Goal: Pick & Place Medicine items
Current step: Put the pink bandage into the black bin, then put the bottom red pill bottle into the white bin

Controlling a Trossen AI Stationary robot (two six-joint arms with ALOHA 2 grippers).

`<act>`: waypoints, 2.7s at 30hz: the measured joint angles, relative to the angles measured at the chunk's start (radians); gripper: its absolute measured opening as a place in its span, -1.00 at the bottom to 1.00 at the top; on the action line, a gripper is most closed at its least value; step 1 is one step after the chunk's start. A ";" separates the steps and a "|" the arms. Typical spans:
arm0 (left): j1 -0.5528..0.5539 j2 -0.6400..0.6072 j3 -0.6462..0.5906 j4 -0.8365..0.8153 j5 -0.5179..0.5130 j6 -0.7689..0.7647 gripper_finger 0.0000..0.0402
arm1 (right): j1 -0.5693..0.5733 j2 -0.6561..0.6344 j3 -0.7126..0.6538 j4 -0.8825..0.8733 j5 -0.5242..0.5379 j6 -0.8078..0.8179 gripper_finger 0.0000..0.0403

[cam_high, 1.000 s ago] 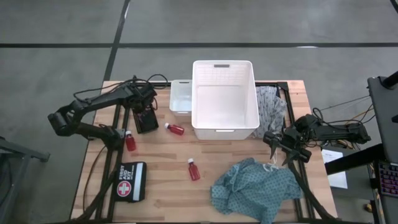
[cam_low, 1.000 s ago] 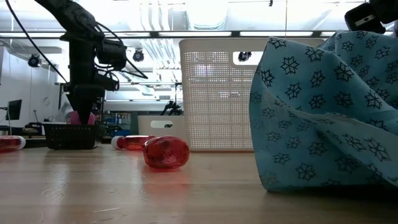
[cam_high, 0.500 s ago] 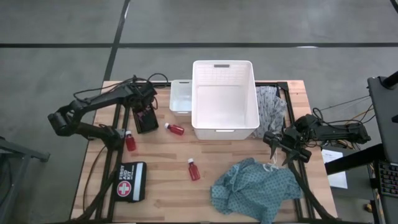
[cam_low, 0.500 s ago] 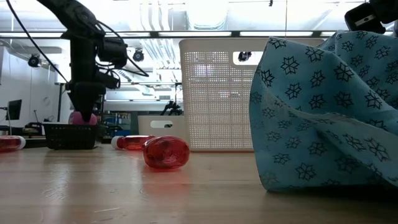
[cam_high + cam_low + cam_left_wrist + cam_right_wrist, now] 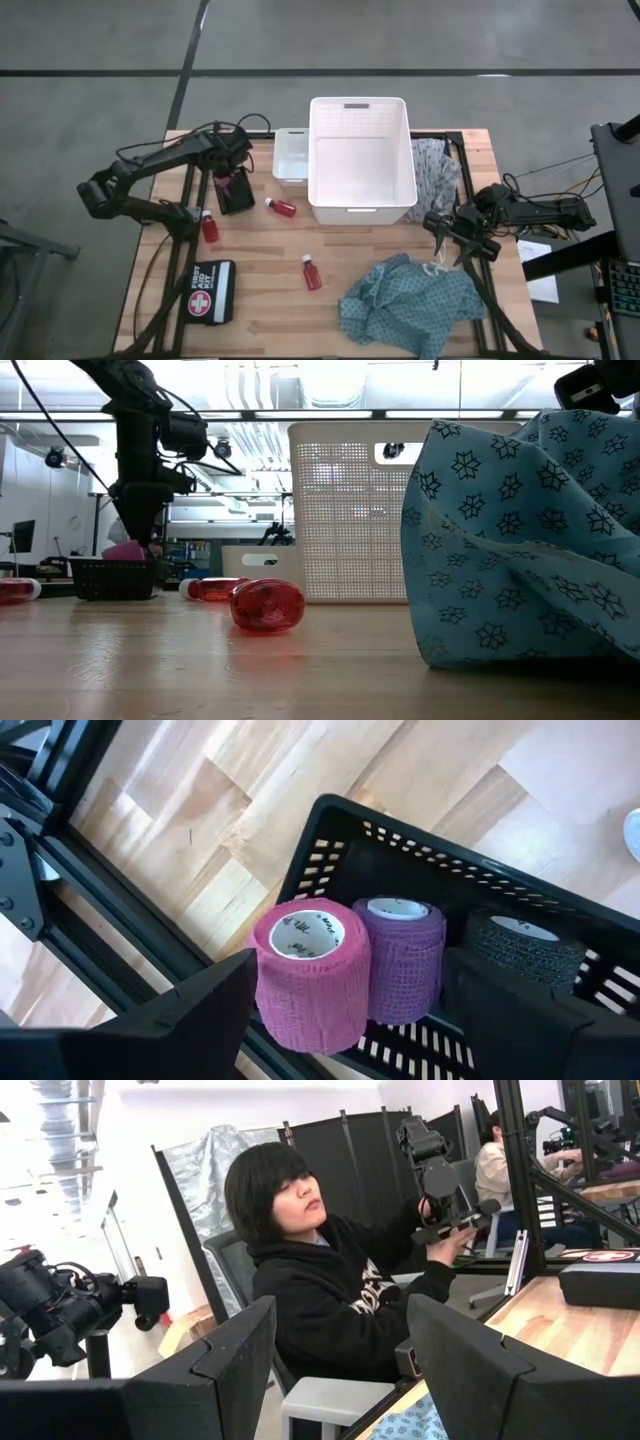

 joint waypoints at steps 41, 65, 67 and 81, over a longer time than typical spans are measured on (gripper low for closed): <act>-0.139 -0.002 0.142 -0.068 0.025 -0.049 0.58 | 0.000 0.000 0.000 0.000 0.000 0.000 0.11; -0.605 -0.002 0.171 0.120 -0.223 -0.162 0.56 | 0.000 0.000 0.000 0.000 0.000 0.000 0.11; -0.610 -0.002 0.145 0.177 -0.199 -0.168 0.55 | 0.000 0.000 0.000 0.000 0.000 0.000 0.11; -0.816 -0.002 0.016 0.509 -0.157 0.088 0.52 | 0.000 0.000 0.000 0.000 0.000 0.000 0.11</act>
